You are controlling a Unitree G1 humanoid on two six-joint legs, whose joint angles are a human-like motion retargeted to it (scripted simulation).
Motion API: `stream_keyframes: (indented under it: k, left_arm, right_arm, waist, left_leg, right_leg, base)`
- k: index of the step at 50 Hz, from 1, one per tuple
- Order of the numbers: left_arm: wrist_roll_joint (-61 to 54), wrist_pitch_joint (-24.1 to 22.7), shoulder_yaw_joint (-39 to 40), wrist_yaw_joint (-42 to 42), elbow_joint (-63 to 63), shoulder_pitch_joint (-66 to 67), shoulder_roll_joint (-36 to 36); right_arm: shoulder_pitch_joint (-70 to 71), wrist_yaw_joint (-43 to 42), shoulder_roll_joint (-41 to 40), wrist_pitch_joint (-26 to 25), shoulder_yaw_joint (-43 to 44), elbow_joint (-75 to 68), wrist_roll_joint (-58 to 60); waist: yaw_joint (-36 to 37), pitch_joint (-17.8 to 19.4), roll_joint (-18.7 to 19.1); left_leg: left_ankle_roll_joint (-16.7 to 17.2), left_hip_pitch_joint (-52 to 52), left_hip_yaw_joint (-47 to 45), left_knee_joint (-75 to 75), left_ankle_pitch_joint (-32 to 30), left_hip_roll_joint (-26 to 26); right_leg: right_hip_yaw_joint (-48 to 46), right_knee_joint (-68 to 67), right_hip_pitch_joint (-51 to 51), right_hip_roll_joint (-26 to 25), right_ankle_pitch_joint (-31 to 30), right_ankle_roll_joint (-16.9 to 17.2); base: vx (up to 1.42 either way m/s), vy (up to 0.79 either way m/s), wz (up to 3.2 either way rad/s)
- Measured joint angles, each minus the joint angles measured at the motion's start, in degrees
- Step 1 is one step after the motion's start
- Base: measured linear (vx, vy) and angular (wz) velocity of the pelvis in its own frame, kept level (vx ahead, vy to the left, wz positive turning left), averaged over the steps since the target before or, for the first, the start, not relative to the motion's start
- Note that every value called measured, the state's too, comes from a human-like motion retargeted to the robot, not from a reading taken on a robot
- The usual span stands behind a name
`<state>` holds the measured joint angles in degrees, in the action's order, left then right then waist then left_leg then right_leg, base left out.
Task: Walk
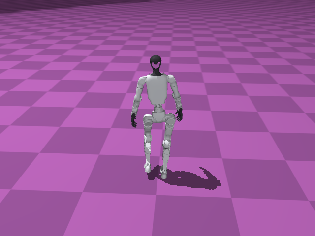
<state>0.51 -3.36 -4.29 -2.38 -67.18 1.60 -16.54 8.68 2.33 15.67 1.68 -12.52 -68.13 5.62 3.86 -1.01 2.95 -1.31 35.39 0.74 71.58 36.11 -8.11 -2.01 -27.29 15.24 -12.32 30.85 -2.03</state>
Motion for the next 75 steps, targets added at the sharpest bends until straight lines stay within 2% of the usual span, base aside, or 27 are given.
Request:
stream_keyframes:
  k: [5,7,9,13,16,17,18,20,23,25,28,30,32,36,40,44,47,50,52,55,60,65,67,75]
  left_arm:
    - [-0.7,-0.1,1.3,0.8,-1.4,-0.2,-0.7]
    - [-0.7,-0.2,1.4,1.2,-1.5,0.5,-0.3]
    - [-0.7,-0.4,1.8,1.9,-1.6,1.4,0.3]
    - [-1.8,-0.1,3.4,2.3,-1.4,1.0,-0.5]
    - [-3.1,0.0,4.2,2.3,-1.0,1.4,-0.5]
    - [-3.6,0.1,4.3,2.1,-0.8,1.4,-0.8]
    - [-4.3,0.4,4.4,1.3,-0.5,1.0,-1.6]
    - [-4.5,0.4,4.2,0.6,0.5,1.2,-1.8]
    - [-3.5,0.5,3.4,-0.4,3.1,0.6,-2.6]
    - [-2.6,0.3,2.5,-0.4,4.9,0.7,-2.8]
    - [-1.2,0.3,1.8,-0.6,7.7,-0.1,-3.1]
    - [-0.5,0.3,1.8,-0.7,9.7,-1.0,-3.2]
    - [-0.1,-0.2,1.4,-0.5,11.3,-1.1,-3.1]
    - [0.7,-1.5,0.7,-0.5,14.1,-1.4,-2.8]
    - [1.4,-2.2,0.6,-0.5,14.9,-0.6,-2.3]
    - [1.7,-1.3,1.7,-0.3,12.0,1.0,-0.9]
    - [2.1,0.1,2.1,-0.5,7.7,2.5,0.5]
    - [2.9,1.3,1.6,-1.3,3.5,3.5,1.6]
    - [3.8,1.7,1.1,-2.1,1.2,3.1,2.0]
    - [5.1,2.2,0.2,-2.9,-0.5,3.3,2.3]
    - [5.4,2.3,-0.2,-3.3,-1.7,4.3,2.8]
    - [5.7,2.3,-0.5,-2.6,-2.4,5.5,3.4]
    - [5.8,2.3,-0.4,-2.2,-2.4,5.1,3.2]
    - [5.7,1.6,0.5,0.4,0.1,4.0,2.2]
  right_arm:
    - [2.7,1.2,-0.7,1.2,-2.3,3.6,0.8]
    - [2.3,1.7,-1.4,1.5,-3.3,4.5,1.6]
    - [1.3,2.1,-2.3,1.6,-4.3,5.0,2.4]
    - [0.7,2.8,-2.4,1.4,-4.9,4.4,2.9]
    - [-1.6,3.5,-3.1,0.8,-4.8,2.4,3.1]
    - [-2.3,4.1,-3.5,0.6,-4.6,1.5,3.1]
    - [-2.4,5.0,-3.9,0.5,-4.1,0.4,3.0]
    - [-3.7,5.7,-4.1,0.1,-3.7,-0.9,2.6]
    - [-4.1,6.4,-3.9,-0.1,-2.5,-2.3,1.7]
    - [-5.2,6.1,-3.7,-0.1,-1.8,-2.8,1.1]
    - [-6.0,5.7,-2.9,0.0,-0.4,-3.1,0.3]
    - [-6.2,5.5,-2.2,-0.1,0.6,-3.1,-0.2]
    - [-7.2,5.2,-2.1,-0.3,1.3,-3.5,-0.7]
    - [-8.0,5.1,-2.0,-1.1,2.9,-5.2,-1.4]
    - [-9.3,5.4,-2.7,-1.5,3.8,-6.7,-0.8]
    - [-9.9,5.7,-3.7,-2.0,4.1,-7.8,0.6]
    - [-9.9,5.4,-4.4,-2.4,3.4,-7.8,1.9]
    - [-8.8,5.2,-4.6,-2.8,2.2,-6.8,2.7]
    - [-6.9,5.0,-4.2,-3.0,1.8,-5.7,2.8]
    - [-4.4,4.1,-3.5,-2.8,1.7,-3.8,1.9]
    - [-0.8,2.9,-2.4,-2.1,1.5,0.0,-0.4]
    - [0.8,2.6,-2.1,-1.1,0.6,3.0,-1.6]
    - [1.4,2.7,-2.1,-0.9,0.4,3.5,-1.7]
    - [-0.9,3.3,-3.1,-1.2,0.3,0.3,0.0]
  waist:
    - [0.4,-2.1,-4.1]
    - [0.1,-3.1,-4.2]
    - [-1.5,-4.5,-6.0]
    - [-0.7,-6.8,-7.8]
    - [-1.3,-7.8,-10.3]
    - [-1.7,-7.4,-12.1]
    - [-2.0,-5.8,-15.7]
    - [-3.4,-5.1,-18.3]
    - [-5.1,-4.2,-19.4]
    - [-6.6,-3.9,-19.7]
    - [-7.7,-2.8,-18.2]
    - [-7.9,-1.7,-15.6]
    - [-8.3,-1.2,-14.8]
    - [-7.3,-1.1,-10.9]
    - [-6.6,-2.3,-10.6]
    - [-5.7,-3.0,-9.8]
    - [-4.8,-2.3,-8.2]
    - [-3.9,-1.7,-5.5]
    - [-2.9,-2.1,-2.9]
    - [-1.0,-2.6,-2.9]
    - [1.0,-3.3,-4.6]
    - [1.2,-4.5,-5.0]
    - [0.6,-4.4,-5.7]
    - [-0.1,-4.5,-4.3]
  left_leg:
    - [2.4,3.7,-0.7,-27.8,-3.7,6.2]
    - [3.4,5.6,0.4,-33.6,-4.0,7.4]
    - [3.4,4.6,0.4,-41.2,-7.0,10.5]
    - [2.5,5.0,-1.0,-38.3,-9.0,11.8]
    - [0.5,3.6,-2.4,-32.9,-9.6,14.4]
    - [-0.5,1.5,-3.3,-32.9,-9.7,16.3]
    - [-1.9,-3.2,-4.9,-36.3,-10.5,19.9]
    - [-4.1,-6.4,-5.8,-35.7,-8.8,23.2]
    - [-5.6,-12.9,-5.4,-40.1,-7.8,25.6]
    - [-5.9,-16.2,-5.0,-40.7,-6.0,26.7]
    - [-5.3,-24.5,-2.8,-47.3,-5.6,26.5]
    - [-4.8,-31.4,-0.7,-54.2,-6.3,24.6]
    - [-4.7,-34.7,0.6,-55.1,-5.0,24.3]
    - [-4.1,-41.7,2.6,-61.7,-4.9,20.5]
    - [-3.3,-43.8,1.5,-59.3,-2.3,19.8]
    - [-2.5,-44.8,-0.1,-49.4,0.8,17.0]
    - [-1.0,-42.2,-0.2,-34.3,1.5,13.6]
    - [0.3,-35.7,-1.5,-15.2,-0.8,7.7]
    - [-0.1,-29.3,-2.2,-5.8,-0.5,2.3]
    - [-1.8,-22.3,-4.1,-2.1,2.8,-0.2]
    - [-2.7,-15.6,-6.0,-13.5,6.9,2.0]
    - [-1.1,-14.9,-3.7,-26.8,3.4,5.7]
    - [-0.9,-18.5,-3.1,-33.5,0.2,7.8]
    - [-1.8,-25.3,-2.4,-36.8,1.7,8.5]
  right_leg:
    - [2.6,7.8,-9.0,4.2,1.1,0.7]
    - [2.1,5.3,-10.0,4.4,2.7,0.8]
    - [0.8,1.5,-10.3,6.9,4.5,1.3]
    - [2.2,-5.9,-11.0,8.5,5.2,2.8]
    - [2.8,-16.2,-10.3,11.4,2.6,5.8]
    - [3.2,-21.2,-9.9,13.6,0.9,7.4]
    - [4.2,-27.6,-9.7,17.7,-0.9,9.5]
    - [4.1,-38.4,-6.9,21.9,-6.5,12.0]
    - [3.5,-50.5,0.4,26.7,-9.1,11.2]
    - [2.6,-55.2,5.1,30.0,-5.2,9.2]
    - [0.9,-53.5,11.7,31.6,1.2,6.7]
    - [-1.0,-47.6,14.6,30.0,3.7,5.9]
    - [-1.6,-40.6,17.5,29.5,5.1,6.6]
    - [-1.1,-19.2,19.8,23.1,3.4,9.0]
    - [3.6,-9.9,22.1,20.7,2.9,10.6]
    - [4.2,-14.8,19.8,18.8,-0.3,9.2]
    - [2.7,-19.7,16.4,16.1,-0.3,6.9]
    - [0.1,-20.5,13.0,12.5,1.2,4.3]
    - [-2.1,-16.5,10.6,9.1,0.6,2.9]
    - [-2.9,-11.8,6.9,7.8,0.7,2.4]
    - [-2.6,-3.7,0.5,8.0,-0.1,3.0]
    - [-1.6,0.1,-3.4,8.2,0.4,3.0]
    - [-1.1,4.7,-7.3,9.1,-0.5,3.0]
    - [-1.4,3.5,-12.3,9.2,2.3,2.6]
  base:
    - [0.65,0.01,-0.1]
    - [0.57,0.03,0.27]
    - [0.63,0.04,0.32]
    - [0.7,0.07,-0.21]
    - [0.71,0.09,0.02]
    - [0.69,0.1,0.14]
    - [0.68,0.09,0.19]
    - [0.66,0.08,0.25]
    - [0.65,0.07,0.06]
    - [0.64,0.05,0.04]
    - [0.64,0.02,0.06]
    - [0.64,-0.01,0.11]
    - [0.62,-0.03,0.24]
    - [0.6,-0.04,0.22]
    - [0.55,-0.05,0.46]
    - [0.59,-0.1,0.56]
    - [0.55,-0.15,0.46]
    - [0.49,-0.15,0.38]
    - [0.45,-0.15,0.24]
    - [0.44,-0.13,0.21]
    - [0.4,-0.1,0.12]
    - [0.33,-0.06,0.04]
    - [0.3,-0.03,0.15]
    - [0.2,0.02,0.18]
